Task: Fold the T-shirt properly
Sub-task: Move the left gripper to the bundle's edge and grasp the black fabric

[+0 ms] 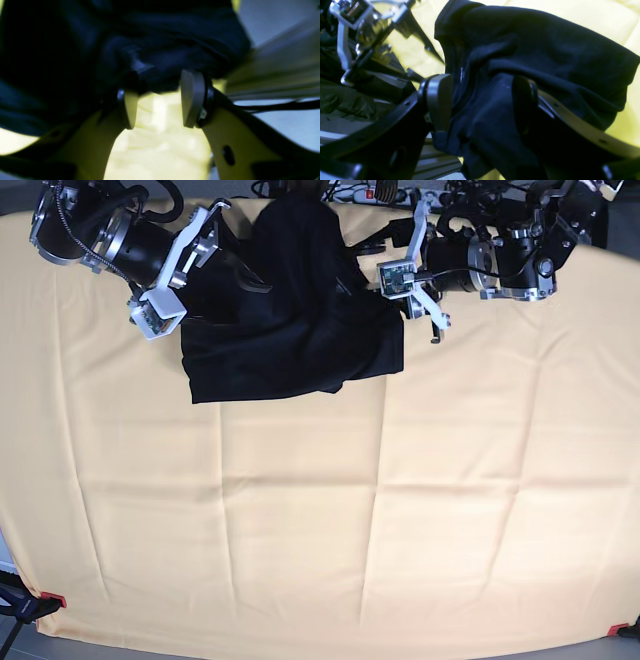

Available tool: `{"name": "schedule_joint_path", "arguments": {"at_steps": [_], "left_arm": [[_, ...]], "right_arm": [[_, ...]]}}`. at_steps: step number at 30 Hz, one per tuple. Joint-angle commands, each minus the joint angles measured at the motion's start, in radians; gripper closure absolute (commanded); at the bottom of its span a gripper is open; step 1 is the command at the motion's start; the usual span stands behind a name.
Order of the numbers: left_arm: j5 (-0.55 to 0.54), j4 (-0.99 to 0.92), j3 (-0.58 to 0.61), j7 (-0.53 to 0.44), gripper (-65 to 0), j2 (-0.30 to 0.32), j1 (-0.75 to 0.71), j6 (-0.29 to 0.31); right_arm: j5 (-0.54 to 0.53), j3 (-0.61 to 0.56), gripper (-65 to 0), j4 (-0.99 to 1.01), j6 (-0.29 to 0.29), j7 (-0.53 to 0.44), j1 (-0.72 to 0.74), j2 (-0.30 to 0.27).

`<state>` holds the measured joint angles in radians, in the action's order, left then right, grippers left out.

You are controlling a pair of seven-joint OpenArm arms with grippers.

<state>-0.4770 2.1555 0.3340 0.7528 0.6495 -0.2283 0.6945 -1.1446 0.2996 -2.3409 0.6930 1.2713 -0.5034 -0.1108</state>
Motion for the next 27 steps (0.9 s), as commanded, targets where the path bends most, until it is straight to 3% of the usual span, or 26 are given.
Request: {"name": "schedule_joint_path", "arguments": {"at_steps": [1,8,17,19,22,23,27], "left_arm": [[0.010,0.013,0.010,-0.025,-28.8,0.012,0.019,0.004],[0.156,-0.105,0.169,-0.103,-28.8,0.019,0.166,0.004],[0.186,-0.147,0.330,-0.102,-28.2,0.018,0.327,0.004],[0.186,-0.148,0.333,-0.103,-23.3,0.018,0.335,0.004],[0.186,-0.149,0.333,-0.102,-3.2,0.019,0.334,0.004],[0.186,-0.149,0.333,-0.102,0.0,0.019,0.334,0.004],[0.184,-0.148,0.333,-0.102,0.0,0.032,0.340,0.004]], "right_arm": [[-0.026,0.002,-39.4,-0.015,0.005,-0.022,-0.001,-0.006],[-0.026,0.002,-39.4,-0.015,0.005,-0.022,-0.001,-0.006],[-0.025,0.002,-39.4,-0.015,0.005,-0.010,-0.020,-0.006],[-0.025,0.002,-39.4,-0.015,0.005,-0.003,-0.020,-0.006],[-0.025,0.002,-39.4,-0.015,0.005,-0.003,-0.020,-0.006],[-0.026,0.002,-39.4,-0.015,0.005,-0.004,-0.020,-0.006],[-0.026,0.002,-39.4,-0.015,0.005,-0.003,-0.020,-0.006]]}}
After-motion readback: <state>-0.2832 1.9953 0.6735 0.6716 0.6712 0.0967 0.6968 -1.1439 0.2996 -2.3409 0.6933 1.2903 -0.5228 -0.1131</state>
